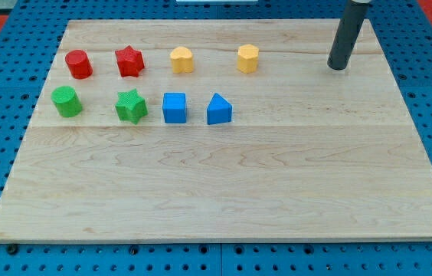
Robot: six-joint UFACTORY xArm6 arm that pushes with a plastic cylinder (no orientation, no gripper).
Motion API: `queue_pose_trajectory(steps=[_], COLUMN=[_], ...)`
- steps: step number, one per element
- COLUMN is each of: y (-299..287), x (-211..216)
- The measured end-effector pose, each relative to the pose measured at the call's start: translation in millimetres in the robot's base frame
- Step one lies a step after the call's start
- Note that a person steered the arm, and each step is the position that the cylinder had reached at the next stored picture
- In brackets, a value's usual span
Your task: Point at the blue triangle
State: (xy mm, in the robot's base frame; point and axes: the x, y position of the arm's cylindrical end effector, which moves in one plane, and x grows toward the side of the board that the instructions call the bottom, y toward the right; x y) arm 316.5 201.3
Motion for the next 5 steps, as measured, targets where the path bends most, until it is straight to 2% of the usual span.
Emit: queue_pose_trajectory(steps=[3,4,5], y=[-1,-29,-99], x=[19,30,42])
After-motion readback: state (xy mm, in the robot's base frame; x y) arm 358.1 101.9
